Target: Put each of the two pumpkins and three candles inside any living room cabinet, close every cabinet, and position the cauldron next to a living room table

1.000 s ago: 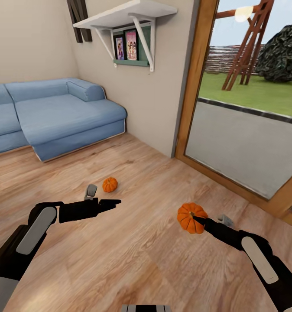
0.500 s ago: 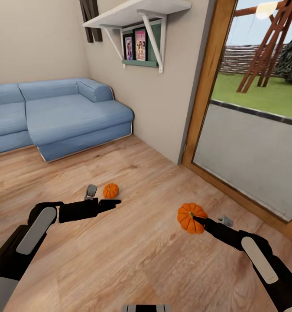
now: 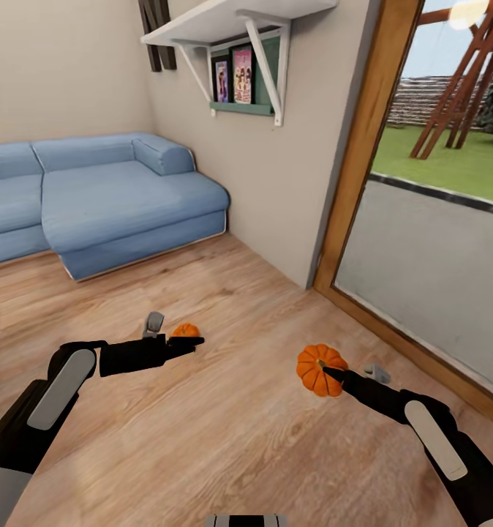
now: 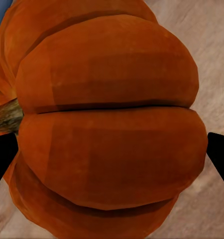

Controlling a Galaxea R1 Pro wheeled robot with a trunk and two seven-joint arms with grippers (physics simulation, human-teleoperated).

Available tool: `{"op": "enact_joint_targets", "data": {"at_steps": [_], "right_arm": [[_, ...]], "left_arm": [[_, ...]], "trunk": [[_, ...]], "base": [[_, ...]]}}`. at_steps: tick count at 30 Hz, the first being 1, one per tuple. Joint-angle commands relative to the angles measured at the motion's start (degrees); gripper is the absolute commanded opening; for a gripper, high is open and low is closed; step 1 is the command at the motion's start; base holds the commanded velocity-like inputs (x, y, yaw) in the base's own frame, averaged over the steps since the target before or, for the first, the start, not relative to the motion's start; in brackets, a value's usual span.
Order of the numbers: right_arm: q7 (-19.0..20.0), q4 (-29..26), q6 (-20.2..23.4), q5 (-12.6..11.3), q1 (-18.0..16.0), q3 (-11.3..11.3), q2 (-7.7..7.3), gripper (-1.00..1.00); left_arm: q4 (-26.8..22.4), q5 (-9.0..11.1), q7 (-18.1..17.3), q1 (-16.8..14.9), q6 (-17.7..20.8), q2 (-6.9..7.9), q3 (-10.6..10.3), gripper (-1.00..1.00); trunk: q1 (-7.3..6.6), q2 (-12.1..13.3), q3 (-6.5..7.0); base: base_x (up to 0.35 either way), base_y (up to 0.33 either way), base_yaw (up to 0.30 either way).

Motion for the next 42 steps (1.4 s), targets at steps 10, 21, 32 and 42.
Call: {"op": "enact_joint_targets", "data": {"at_steps": [10, 21, 32, 42], "right_arm": [[0.1, -0.1, 0.2, -0.1, 0.0, 0.1, -0.02, -1.0], [0.1, -0.1, 0.2, -0.1, 0.0, 0.1, -0.01, -1.0], [0.1, -0.1, 0.2, -0.2, 0.0, 0.1, -0.01, -1.0], [0.1, -0.1, 0.2, -0.1, 0.0, 0.2, -0.01, -1.0]], "left_arm": [[0.0, -0.3, -0.4, 0.0, 0.1, 0.02, -0.1, 1.0], [0.1, -0.3, -0.4, -0.1, 0.1, 0.02, -0.1, 1.0], [0.1, -0.3, -0.3, 0.0, 0.1, 0.02, -0.1, 1.0], [0.9, -0.2, -0.2, 0.0, 0.1, 0.02, 0.0, 1.0]], "trunk": [[0.02, 0.0, -0.03], [0.02, 0.0, -0.03], [0.02, 0.0, 0.1], [0.02, 0.0, 0.12]], "base": [[0.277, 0.0, 0.271], [0.277, 0.0, 0.06], [0.276, 0.0, 0.114], [0.152, 0.0, 0.18]]}}
